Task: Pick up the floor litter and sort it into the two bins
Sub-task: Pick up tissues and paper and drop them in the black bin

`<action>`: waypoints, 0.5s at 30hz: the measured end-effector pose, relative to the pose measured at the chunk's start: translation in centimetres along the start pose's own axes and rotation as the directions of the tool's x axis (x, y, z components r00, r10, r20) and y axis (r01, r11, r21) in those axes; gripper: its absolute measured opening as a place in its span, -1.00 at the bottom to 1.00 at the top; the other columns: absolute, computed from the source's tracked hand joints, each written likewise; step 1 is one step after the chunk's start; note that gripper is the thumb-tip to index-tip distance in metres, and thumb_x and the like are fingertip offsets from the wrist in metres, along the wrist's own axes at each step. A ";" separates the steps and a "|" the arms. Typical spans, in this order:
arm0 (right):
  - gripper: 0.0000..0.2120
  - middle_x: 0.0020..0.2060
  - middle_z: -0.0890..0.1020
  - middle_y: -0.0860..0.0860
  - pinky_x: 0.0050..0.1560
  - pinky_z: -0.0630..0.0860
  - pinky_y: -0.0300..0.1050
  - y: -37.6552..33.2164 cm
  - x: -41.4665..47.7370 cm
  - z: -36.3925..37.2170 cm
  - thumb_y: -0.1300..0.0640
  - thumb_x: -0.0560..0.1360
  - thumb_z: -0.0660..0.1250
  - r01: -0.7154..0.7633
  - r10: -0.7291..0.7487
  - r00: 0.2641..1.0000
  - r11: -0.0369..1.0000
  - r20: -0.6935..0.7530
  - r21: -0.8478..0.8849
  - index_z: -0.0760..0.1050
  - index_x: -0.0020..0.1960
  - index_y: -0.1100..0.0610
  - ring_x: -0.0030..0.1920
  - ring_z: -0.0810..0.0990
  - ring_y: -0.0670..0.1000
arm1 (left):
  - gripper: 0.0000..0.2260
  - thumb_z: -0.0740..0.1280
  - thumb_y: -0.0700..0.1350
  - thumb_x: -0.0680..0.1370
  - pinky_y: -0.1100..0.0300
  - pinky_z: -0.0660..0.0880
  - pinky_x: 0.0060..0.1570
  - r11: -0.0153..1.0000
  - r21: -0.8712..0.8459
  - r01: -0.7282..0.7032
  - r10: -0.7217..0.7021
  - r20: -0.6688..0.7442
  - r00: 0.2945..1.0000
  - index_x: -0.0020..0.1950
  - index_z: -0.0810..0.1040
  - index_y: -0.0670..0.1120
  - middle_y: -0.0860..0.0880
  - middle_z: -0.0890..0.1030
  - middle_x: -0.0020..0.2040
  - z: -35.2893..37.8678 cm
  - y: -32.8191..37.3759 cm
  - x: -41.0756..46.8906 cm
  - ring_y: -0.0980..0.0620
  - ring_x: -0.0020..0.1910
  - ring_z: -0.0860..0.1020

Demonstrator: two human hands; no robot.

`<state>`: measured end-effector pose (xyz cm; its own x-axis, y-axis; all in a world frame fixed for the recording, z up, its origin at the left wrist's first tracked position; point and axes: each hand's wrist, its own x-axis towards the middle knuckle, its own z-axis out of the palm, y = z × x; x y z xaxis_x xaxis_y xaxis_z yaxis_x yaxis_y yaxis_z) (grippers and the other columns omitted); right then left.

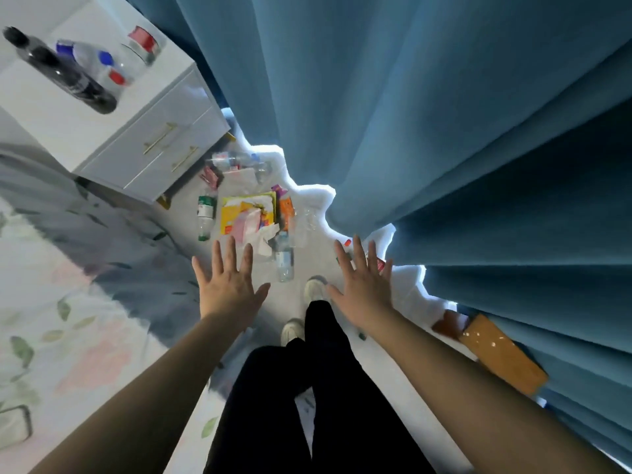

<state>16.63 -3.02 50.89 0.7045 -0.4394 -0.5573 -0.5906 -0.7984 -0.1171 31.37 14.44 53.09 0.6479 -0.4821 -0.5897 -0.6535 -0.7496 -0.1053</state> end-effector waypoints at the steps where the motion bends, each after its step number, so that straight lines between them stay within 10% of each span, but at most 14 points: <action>1: -0.25 0.55 -0.24 0.06 0.44 -0.08 0.36 -0.2 1.6 0.0 -0.27 0.56 0.07 0.013 -0.013 1.000 1.000 0.029 -0.017 -0.29 0.55 -0.07 0.53 -0.23 0.21 | -0.26 -0.03 0.34 0.54 -0.28 -0.23 0.41 1.000 -0.015 0.019 -0.019 0.024 1.000 0.54 -0.27 0.02 -0.12 -0.28 0.54 0.3 -0.2 1.2 -0.16 0.51 -0.29; 15: 0.00 0.52 -0.35 0.03 0.40 0.04 0.42 -2.2 31.5 18.8 -0.22 0.45 0.35 -0.058 0.081 0.951 0.995 0.298 -0.085 -0.38 0.51 -0.14 0.52 -0.28 0.27 | -0.03 0.28 0.32 0.45 -0.27 0.02 0.42 0.983 -0.168 0.074 -0.027 0.268 0.963 0.51 -0.39 0.06 -0.12 -0.35 0.52 22.1 -3.1 30.5 -0.22 0.52 -0.22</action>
<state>32.73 -7.40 18.16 0.5052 -0.3595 -0.7846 -0.5949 -0.8037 -0.0147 44.55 12.10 17.77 0.5369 -0.3224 -0.7796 -0.5287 -0.8487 -0.0131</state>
